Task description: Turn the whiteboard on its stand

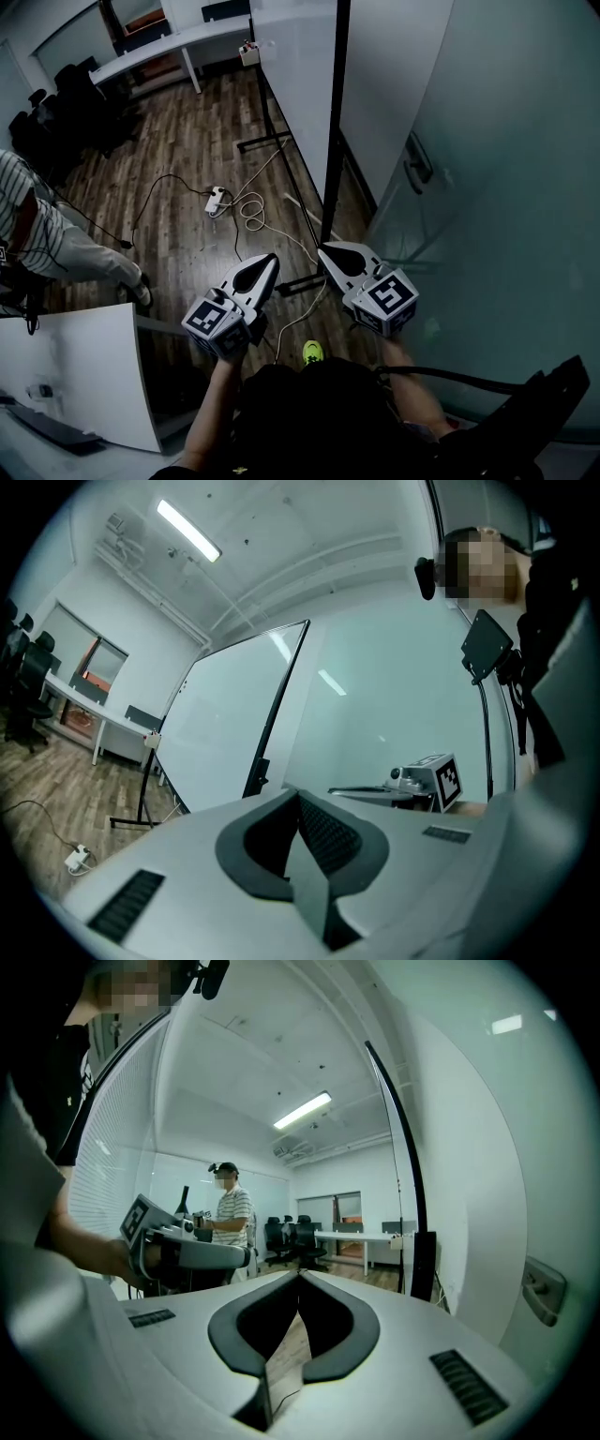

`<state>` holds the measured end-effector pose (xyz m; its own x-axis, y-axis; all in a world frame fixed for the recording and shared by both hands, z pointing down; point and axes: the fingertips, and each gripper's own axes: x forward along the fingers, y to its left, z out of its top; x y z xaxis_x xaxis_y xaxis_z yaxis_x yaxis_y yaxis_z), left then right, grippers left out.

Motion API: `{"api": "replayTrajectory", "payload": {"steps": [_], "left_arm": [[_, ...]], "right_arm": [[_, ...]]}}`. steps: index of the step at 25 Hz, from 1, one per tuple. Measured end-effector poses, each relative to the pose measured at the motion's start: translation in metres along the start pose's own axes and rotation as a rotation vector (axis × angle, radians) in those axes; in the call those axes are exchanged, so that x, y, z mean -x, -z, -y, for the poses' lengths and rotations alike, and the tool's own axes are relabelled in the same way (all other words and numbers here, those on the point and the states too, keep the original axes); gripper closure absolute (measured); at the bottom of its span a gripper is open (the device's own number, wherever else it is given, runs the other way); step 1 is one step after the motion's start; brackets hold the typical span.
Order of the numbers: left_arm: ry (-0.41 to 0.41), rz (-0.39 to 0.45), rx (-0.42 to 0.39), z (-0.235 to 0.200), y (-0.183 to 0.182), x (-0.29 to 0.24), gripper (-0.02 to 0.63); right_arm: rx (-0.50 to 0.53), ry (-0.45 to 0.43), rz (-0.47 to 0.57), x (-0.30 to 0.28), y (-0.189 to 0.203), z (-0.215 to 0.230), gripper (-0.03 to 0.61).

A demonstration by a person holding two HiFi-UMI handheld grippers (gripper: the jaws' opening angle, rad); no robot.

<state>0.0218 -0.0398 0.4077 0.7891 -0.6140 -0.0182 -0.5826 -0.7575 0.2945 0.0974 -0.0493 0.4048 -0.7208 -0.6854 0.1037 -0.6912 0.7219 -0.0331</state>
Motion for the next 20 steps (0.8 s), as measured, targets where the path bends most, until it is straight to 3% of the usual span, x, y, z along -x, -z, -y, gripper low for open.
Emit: {"api": "replayTrajectory", "payload": {"steps": [12,20], "left_arm": [[-0.038,0.014,-0.051,-0.015,-0.009,-0.036,0.620],[-0.006,0.022,-0.062,-0.013,-0.014,-0.063,0.620]], "right_arm": [[-0.016,0.032,0.021,-0.001,0.002,0.050,0.568],[0.024,0.064,0.031,-0.002,-0.013,0.075,0.567]]}}
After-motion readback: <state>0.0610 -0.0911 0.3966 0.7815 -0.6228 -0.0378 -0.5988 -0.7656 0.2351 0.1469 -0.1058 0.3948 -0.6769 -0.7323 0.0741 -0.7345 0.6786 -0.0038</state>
